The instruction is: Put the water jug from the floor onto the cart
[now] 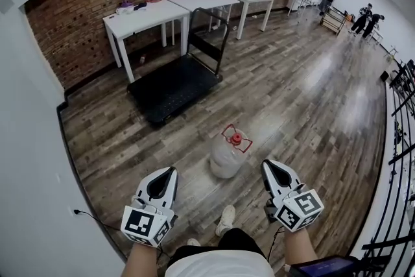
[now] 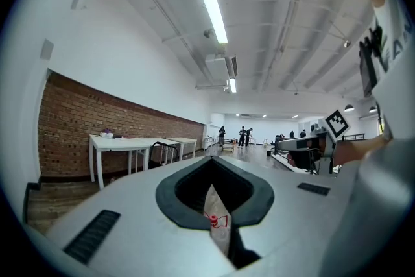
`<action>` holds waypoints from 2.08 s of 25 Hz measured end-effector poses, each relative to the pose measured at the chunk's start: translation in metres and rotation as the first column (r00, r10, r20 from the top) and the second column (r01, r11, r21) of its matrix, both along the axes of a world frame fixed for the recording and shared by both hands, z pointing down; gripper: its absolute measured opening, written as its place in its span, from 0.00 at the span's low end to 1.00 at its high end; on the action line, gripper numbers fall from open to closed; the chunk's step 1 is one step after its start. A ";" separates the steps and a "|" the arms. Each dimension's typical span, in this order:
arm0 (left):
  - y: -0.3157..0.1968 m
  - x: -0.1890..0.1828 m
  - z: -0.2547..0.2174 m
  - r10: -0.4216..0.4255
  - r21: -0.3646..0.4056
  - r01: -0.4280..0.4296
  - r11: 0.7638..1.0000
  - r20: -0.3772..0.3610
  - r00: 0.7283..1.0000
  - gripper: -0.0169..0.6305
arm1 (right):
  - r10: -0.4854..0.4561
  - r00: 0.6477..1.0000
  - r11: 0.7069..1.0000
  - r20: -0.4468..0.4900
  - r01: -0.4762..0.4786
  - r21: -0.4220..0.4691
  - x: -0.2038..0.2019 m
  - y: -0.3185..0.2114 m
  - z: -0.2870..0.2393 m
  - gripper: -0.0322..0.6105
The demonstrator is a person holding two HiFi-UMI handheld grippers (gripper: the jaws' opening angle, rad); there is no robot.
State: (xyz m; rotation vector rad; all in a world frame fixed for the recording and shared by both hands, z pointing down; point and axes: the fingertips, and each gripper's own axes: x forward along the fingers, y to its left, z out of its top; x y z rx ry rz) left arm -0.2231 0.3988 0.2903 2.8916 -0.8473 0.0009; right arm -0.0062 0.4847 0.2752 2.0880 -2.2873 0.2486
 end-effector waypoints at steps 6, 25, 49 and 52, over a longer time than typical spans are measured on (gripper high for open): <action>-0.043 0.035 0.013 0.004 -0.014 -0.004 1.000 0.025 1.000 0.02 | 0.003 1.000 1.000 0.020 -0.004 0.003 0.034 -0.044 0.016 0.05; -0.173 0.222 0.017 -0.009 -0.039 0.013 0.999 0.088 0.996 0.02 | -0.053 0.997 0.998 0.054 0.055 -0.030 0.207 -0.185 0.047 0.05; -0.251 0.262 0.224 0.138 -0.207 -0.099 0.973 0.186 0.973 0.02 | -0.028 0.999 0.925 0.021 0.034 -0.379 0.240 -0.258 0.318 0.35; -0.253 0.260 0.250 0.141 -0.218 -0.097 0.971 0.199 0.970 0.02 | -0.029 0.999 0.910 0.018 0.034 -0.412 0.239 -0.263 0.358 0.42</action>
